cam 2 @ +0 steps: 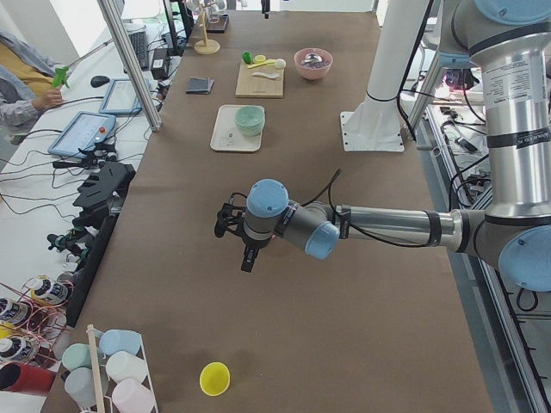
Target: Stack pink bowl on green and place spoon
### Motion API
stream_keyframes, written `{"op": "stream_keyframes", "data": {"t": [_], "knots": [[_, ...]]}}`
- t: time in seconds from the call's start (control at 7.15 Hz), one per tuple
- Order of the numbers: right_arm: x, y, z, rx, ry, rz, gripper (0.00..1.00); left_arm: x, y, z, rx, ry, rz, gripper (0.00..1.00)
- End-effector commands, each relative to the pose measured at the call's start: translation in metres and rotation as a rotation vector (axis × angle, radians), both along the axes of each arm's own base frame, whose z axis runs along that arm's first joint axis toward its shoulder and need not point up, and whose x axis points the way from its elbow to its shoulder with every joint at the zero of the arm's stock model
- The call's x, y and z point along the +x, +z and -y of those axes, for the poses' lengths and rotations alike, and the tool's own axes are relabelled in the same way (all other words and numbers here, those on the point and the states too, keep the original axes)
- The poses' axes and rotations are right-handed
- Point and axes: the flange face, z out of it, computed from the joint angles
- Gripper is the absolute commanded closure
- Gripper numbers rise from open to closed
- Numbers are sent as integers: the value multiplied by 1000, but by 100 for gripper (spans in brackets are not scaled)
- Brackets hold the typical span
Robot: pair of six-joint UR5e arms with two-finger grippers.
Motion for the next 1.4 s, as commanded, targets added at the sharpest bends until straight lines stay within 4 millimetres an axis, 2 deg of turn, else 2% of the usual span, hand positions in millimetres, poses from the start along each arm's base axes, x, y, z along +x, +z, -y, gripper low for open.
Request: {"op": "stream_keyframes", "data": {"t": [0.0, 0.14, 0.84, 0.98, 1.12, 1.26], "knots": [[-1, -7, 0, -9, 14, 13, 0, 4, 11, -12, -36, 25, -28, 2], [-1, -6, -1, -9, 13, 13, 0, 2, 18, -20, -42, 28, -22, 2], [-2, -9, -4, -4, 17, -6, 0, 5, 17, -20, -63, 13, -21, 2], [-11, -25, -2, -16, 34, -2, 0, 19, 17, -20, -79, 22, -27, 2], [-26, -41, 0, -22, 41, -12, 0, 45, 18, -16, -72, 32, -6, 2], [-41, -57, 0, -31, 40, -4, 0, 93, 8, -11, -93, 29, -1, 2]]}}
